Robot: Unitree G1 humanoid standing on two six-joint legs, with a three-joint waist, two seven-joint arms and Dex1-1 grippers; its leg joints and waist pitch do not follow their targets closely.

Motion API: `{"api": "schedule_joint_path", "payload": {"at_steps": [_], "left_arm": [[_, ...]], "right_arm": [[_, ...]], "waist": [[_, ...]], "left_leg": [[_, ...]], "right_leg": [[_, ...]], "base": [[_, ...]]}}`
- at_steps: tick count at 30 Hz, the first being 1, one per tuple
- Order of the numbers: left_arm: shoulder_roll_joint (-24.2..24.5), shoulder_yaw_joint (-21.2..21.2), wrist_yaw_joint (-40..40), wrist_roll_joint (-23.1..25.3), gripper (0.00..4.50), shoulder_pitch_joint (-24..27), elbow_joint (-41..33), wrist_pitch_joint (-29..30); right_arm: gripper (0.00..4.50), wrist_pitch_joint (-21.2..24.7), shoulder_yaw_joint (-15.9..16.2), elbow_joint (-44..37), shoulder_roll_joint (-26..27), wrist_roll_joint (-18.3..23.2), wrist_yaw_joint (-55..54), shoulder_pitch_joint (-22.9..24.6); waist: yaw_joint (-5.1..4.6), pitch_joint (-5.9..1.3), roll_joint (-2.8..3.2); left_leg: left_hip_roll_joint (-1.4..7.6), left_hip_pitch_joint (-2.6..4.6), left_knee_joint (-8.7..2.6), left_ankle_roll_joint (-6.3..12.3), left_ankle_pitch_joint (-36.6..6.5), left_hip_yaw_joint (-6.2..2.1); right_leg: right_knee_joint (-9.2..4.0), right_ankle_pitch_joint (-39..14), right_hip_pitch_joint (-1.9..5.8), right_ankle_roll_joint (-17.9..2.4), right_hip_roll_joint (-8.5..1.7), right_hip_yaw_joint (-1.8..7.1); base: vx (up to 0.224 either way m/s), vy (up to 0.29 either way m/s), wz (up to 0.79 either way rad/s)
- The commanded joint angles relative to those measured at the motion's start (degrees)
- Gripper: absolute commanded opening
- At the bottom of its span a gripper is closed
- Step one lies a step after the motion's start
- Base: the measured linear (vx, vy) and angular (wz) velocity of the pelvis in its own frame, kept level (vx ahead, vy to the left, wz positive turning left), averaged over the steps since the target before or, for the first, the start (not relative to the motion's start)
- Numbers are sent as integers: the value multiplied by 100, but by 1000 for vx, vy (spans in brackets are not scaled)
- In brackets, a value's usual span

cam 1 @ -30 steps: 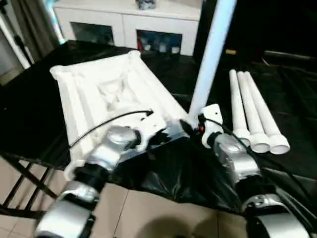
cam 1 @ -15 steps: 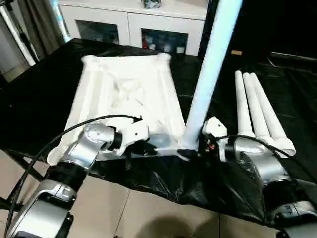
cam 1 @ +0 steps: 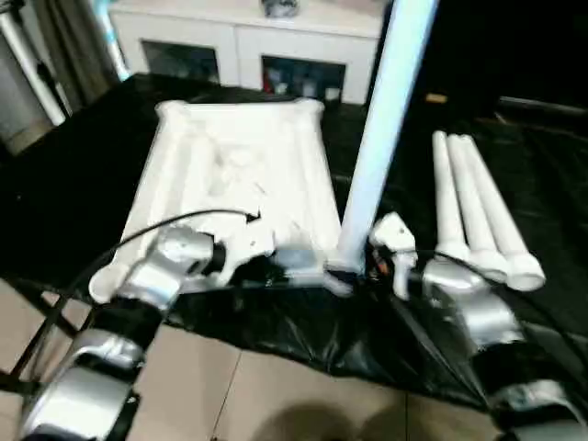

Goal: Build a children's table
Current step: Rotate leg to tighten

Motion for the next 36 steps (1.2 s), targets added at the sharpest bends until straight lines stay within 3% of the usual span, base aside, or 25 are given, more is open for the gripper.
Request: {"api": "schedule_joint_path", "payload": {"at_steps": [1,4,7,8,11,14,16,19,25,29,36], "left_arm": [[-449,-57,671,43,0,-120,-81,206],[-843,-51,1206,124,0,-82,-132,431],[-1171,-154,1554,245,0,-49,-184,459],[-1173,-156,1555,247,0,-48,-185,459],[-1113,-208,1494,273,0,-37,-200,374],[-897,-208,1256,258,0,9,-280,213],[-850,-210,1195,249,0,20,-307,189],[-524,-279,624,166,0,120,-464,-95],[-93,-338,-69,89,0,141,-403,-418],[152,-315,-583,-48,0,89,-299,-584],[337,-290,-882,-77,0,-87,-52,-736]], "right_arm": [[272,47,169,340,525,-87,-685,-84],[271,77,-29,633,905,-114,-1567,-231],[270,-74,29,750,1174,-329,-1994,-315],[270,-77,30,749,1175,-334,-1996,-315],[340,-92,-57,715,1163,-246,-1899,-295],[347,-199,-103,673,989,-196,-1623,-293],[376,-235,-96,648,937,-195,-1550,-287],[376,-320,15,471,597,-94,-840,-235],[376,-395,388,73,-32,-13,578,-78],[376,-237,607,-259,-452,122,1649,30],[317,-21,806,-454,-680,251,2382,46]], "waist": [[-8,-326,-12],[-33,-326,-32],[-28,-333,-29],[-21,-332,-26],[-21,-347,-26],[-18,-351,-17],[-32,-360,-13],[-42,-375,-10],[-18,-380,3],[12,-367,-30],[73,-354,-26]], "left_leg": [[108,-52,-412,240,-747,1],[87,-52,-404,285,-821,-1],[82,-69,-404,349,-771,-3],[90,-68,-405,364,-776,-3],[101,-91,-408,449,-692,-9],[107,-96,-407,495,-667,-11],[119,-106,-405,502,-635,-13],[117,-129,-389,602,-548,-14],[140,-89,-380,716,-433,1],[145,-98,-383,720,-495,12],[147,-79,-388,626,-631,21]], "right_leg": [[-511,-2124,334,-827,-405,339],[-559,-2333,321,-725,-394,324],[-550,-2257,329,-709,-392,319],[-552,-2236,321,-702,-396,325],[-502,-1897,343,-785,-394,335],[-480,-1704,349,-880,-402,339],[-449,-1537,360,-943,-403,346],[-414,-1247,390,-1042,-409,357],[-353,-771,381,-1301,-396,367],[-360,-889,394,-1280,-395,370],[-405,-1303,375,-1139,-396,363]], "base": [[0,0,0],[0,0,0],[0,0,0],[0,0,0],[0,0,0],[0,0,0],[0,0,0],[0,0,0],[0,0,0],[0,0,0],[0,0,0]]}}
